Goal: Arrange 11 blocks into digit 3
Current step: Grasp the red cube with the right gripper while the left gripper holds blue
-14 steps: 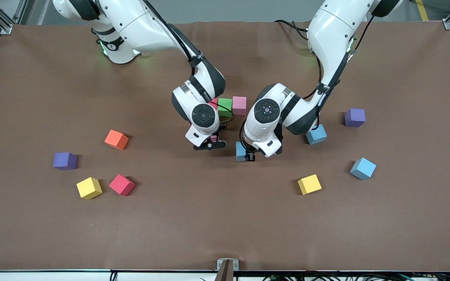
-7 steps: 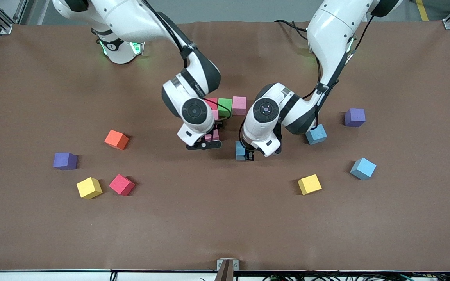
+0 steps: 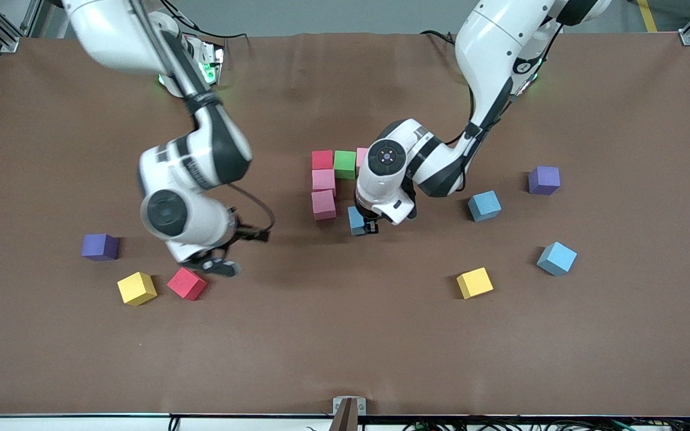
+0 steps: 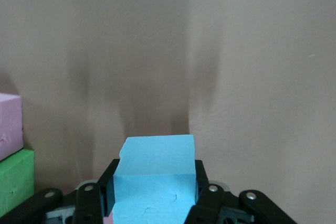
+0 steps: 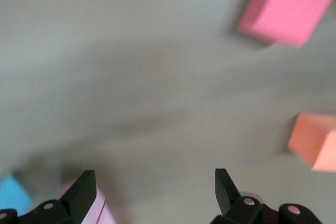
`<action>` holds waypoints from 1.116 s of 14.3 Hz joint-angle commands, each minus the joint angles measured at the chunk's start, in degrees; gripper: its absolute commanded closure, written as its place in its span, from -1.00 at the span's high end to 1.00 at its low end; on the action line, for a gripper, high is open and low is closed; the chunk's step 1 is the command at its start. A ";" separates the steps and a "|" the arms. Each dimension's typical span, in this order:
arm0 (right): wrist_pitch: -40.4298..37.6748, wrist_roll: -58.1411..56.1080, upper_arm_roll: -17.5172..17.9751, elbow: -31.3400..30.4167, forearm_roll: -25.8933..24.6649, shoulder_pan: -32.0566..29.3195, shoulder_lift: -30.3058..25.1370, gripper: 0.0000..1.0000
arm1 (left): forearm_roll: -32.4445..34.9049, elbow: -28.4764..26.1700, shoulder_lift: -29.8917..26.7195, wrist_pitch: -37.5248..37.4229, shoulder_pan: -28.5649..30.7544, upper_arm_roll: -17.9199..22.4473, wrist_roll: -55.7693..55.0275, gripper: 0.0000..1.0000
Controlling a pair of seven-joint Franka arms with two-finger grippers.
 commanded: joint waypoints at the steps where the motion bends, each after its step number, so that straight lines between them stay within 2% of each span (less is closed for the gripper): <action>1: 6.90 0.06 0.72 -1.04 -0.10 -5.67 0.62 1.00 | -0.05 -3.21 -0.46 4.07 -2.61 0.60 -3.21 -0.81; 4: 8.33 0.14 0.64 -0.96 -1.24 -7.62 2.47 1.00 | 0.30 -4.97 -0.72 5.84 -4.55 0.78 -3.75 -0.81; 7: 10.87 0.67 0.63 -0.87 -1.06 -10.51 4.84 1.00 | 4.78 -5.50 -0.81 5.75 -4.73 0.43 -3.22 -0.81; 16: 14.56 1.72 0.72 -1.13 -0.71 -12.81 8.36 1.00 | 5.05 -5.50 -0.37 5.31 -6.14 0.43 0.39 -0.81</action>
